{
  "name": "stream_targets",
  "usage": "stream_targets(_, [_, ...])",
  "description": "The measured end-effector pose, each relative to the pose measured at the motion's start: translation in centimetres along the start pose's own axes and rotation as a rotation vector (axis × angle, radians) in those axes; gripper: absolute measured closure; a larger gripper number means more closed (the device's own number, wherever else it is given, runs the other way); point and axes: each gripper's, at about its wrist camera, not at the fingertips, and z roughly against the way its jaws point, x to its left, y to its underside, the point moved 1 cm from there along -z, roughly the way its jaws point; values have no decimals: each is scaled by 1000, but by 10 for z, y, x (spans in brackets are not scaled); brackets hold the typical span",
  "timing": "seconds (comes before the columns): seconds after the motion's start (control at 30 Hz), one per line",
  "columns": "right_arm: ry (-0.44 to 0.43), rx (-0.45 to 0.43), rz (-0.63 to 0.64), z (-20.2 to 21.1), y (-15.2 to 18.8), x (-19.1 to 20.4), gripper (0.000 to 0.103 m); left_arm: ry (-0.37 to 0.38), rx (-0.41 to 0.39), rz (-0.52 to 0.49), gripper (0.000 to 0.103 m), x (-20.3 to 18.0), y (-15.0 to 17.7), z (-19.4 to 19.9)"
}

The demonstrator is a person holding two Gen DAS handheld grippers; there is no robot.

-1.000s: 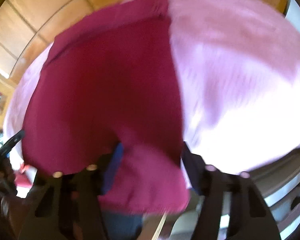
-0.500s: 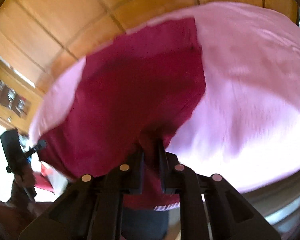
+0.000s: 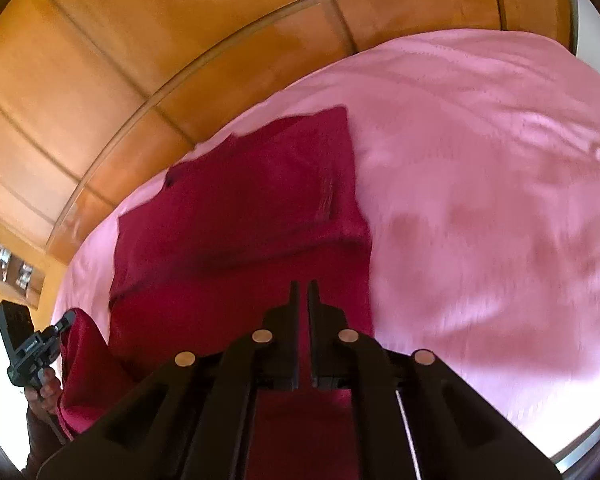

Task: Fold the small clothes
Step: 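Grasp the hem with both tools, fold it up toward the collar, release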

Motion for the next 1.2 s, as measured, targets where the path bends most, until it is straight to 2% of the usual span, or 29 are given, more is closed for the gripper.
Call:
stream_targets(0.07, [-10, -7, -7, 1, -5, -1, 85, -42, -20, 47, 96, 11, -12, -9])
stream_targets(0.1, [-27, -4, -12, 5, -4, -3, 59, -35, -20, 58, 96, 13, -17, -13])
stream_targets(0.13, [-42, 4, -11, 9, 0, -3, 44, -42, -24, 58, 96, 14, -20, -16])
stream_targets(0.2, [-45, 39, 32, 12, 8, -3, 44, -63, -11, 32, 96, 11, -21, -22])
stream_targets(0.27, [-42, 69, 56, 26, 32, -4, 41, -87, 4, -6, 96, 9, -17, -26])
stream_targets(0.47, [-93, 178, -23, 45, 122, -30, 39, -107, 14, -28, 96, 12, -5, -19])
stream_targets(0.57, [-127, 272, -56, 24, 156, -29, 40, -116, 18, -32, 96, 14, 2, -16])
stream_targets(0.6, [-133, 299, -51, 15, 163, -24, 44, -116, 17, -30, 96, 15, 4, -14])
stream_targets(0.67, [-115, 302, 5, 11, 164, -11, 50, -118, 11, -27, 96, 14, 8, -10])
stream_targets(0.73, [-177, 302, 1, 14, 153, -5, 96, -116, 5, -30, 96, 12, 12, -3])
stream_targets(0.87, [-242, 228, 66, 32, 130, 13, 96, -82, -3, -58, 96, 6, 22, 14])
stream_targets(1.0, [-274, 104, 31, 37, 81, 11, 96, -57, 3, -69, 96, 2, 24, 19])
stream_targets(1.13, [-273, 11, -44, 23, 27, -6, 96, 2, 8, 17, 96, 9, 8, 13])
stream_targets(1.2, [-262, -15, -83, 7, 0, -9, 95, 7, 1, 67, 96, 14, -6, 4])
